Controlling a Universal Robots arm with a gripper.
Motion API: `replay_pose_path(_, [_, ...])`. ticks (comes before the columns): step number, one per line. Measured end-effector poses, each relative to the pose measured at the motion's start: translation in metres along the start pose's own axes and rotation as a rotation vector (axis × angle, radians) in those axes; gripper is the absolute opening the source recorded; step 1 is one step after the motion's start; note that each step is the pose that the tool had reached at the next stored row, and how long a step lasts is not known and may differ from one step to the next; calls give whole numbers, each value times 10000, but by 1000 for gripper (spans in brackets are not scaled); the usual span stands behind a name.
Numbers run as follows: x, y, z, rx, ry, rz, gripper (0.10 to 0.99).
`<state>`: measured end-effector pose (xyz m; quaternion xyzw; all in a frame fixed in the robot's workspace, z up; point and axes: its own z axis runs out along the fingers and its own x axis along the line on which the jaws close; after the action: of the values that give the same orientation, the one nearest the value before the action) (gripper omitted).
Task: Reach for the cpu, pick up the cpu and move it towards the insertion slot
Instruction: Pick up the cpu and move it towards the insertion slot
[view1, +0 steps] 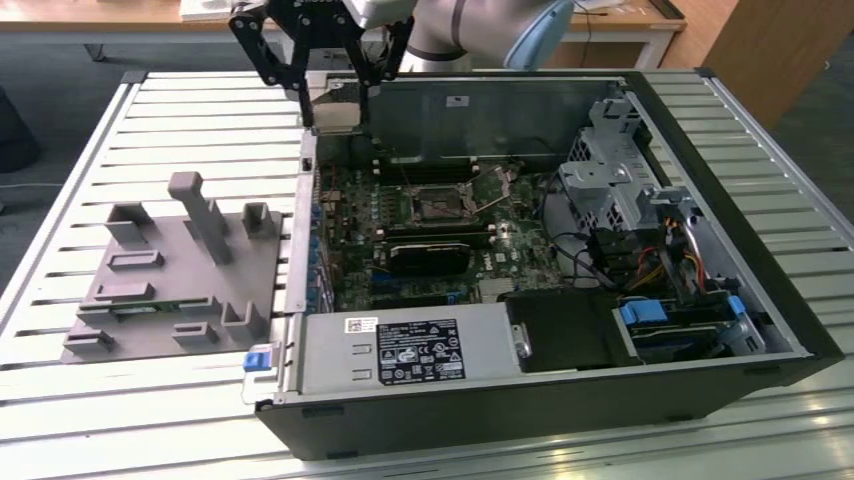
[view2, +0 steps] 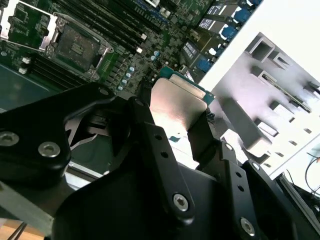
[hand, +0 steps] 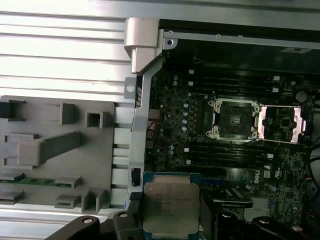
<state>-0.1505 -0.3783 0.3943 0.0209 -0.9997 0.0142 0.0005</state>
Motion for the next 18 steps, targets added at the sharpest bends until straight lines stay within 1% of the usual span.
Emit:
replay_pose_path(8, [-155, 22, -1, 0, 0, 0, 541])
replay_pose_path(18, [-404, 112, -4, 0, 0, 0, 541])
